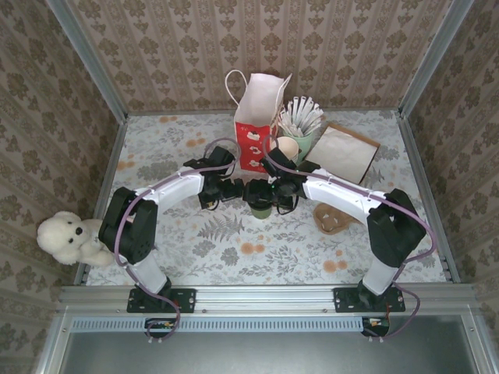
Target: Pack the takeout coffee
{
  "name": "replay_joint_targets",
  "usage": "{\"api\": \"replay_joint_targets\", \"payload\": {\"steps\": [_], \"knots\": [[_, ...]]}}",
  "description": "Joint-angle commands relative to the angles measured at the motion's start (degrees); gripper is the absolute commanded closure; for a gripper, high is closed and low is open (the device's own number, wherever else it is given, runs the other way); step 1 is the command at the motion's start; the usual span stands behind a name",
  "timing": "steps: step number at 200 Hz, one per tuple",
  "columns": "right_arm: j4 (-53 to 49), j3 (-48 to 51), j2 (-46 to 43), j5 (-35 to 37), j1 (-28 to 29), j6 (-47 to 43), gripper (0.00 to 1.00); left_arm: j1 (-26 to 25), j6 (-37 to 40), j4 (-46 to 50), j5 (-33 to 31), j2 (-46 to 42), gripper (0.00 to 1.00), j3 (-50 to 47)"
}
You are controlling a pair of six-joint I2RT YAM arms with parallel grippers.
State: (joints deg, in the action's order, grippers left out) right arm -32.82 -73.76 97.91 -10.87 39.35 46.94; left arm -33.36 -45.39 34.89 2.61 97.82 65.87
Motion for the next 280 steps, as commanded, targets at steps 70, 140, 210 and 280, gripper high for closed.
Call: {"api": "replay_joint_targets", "payload": {"steps": [70,140,210,280], "knots": [[0.8,3.4,-0.2,3.9,-0.5,1.2,0.07,-0.4,0.8,1.0,0.6,0.7,0.00,0.0],[1.7,6.5,-0.2,4.3,-0.5,0.7,0.14,-1.9,0.7,0.6,1.8,2.2,0.00,1.3],[-1.7,5.3,-1.5,3.7,-0.5,-4.1,0.16,-2.5,0.2,0.4,-0.6,0.9,0.00,2.4],[-2.8,11.9,-12.3,4.4,-5.2,-6.3,0.20,-3.0,-1.3,-3.9,-2.1,-2.1,0.00,-0.3]]}}
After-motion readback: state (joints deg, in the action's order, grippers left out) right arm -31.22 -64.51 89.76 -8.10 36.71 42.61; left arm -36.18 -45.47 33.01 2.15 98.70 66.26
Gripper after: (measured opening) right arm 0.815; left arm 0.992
